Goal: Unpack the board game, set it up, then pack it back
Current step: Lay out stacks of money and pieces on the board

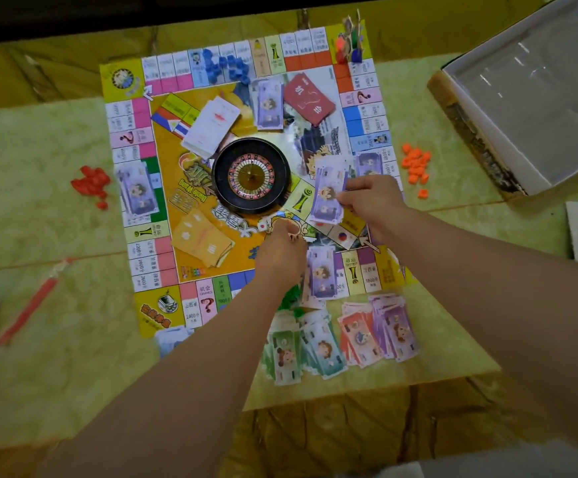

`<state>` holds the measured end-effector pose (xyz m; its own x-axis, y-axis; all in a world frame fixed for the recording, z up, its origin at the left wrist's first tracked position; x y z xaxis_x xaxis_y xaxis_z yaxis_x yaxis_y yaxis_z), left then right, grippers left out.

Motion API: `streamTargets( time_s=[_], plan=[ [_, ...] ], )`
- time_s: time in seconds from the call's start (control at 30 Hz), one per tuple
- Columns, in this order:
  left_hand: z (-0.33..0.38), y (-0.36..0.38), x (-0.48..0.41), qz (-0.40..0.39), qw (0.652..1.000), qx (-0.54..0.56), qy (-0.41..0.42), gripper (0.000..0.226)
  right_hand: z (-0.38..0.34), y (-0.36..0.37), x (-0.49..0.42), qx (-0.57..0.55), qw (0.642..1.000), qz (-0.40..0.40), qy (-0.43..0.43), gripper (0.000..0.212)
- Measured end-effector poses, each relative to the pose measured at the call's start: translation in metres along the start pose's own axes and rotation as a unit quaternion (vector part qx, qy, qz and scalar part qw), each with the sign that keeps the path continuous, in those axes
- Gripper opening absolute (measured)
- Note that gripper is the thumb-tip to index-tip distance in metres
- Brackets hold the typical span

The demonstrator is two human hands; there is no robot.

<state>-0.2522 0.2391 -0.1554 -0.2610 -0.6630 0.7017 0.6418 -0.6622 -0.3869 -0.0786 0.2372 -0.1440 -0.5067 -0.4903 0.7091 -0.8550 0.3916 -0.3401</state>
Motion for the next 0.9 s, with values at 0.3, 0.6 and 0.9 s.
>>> streamTargets(
  time_s=[0.3, 0.6, 0.9],
  plan=[
    [0.008, 0.001, -0.022, -0.006, 0.997, -0.072, -0.018, 0.025, -0.027, 0.017, -0.053, 0.178, 0.979, 0.071, -0.068, 0.018],
    [0.006, 0.002, -0.028, -0.004, 0.997, -0.072, -0.025, 0.024, -0.017, 0.029, -0.064, 0.267, 0.951, 0.095, -0.123, 0.014],
    [0.014, 0.007, 0.003, 0.054, 0.990, -0.121, 0.047, 0.028, 0.001, 0.009, -0.004, 0.183, 0.958, 0.004, -0.220, 0.011]
  ],
)
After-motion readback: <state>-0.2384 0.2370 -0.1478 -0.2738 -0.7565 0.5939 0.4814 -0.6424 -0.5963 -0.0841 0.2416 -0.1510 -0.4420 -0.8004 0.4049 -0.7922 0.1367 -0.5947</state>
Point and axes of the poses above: each hand's wrist, its own x-axis away from the middle knuckle, its own y-axis out of the palm, z = x × y, the point moved 4 cm from there along -x, towards the middle knuckle, and after that the axes turned 2 degrees about y, right-handed, at the moved point
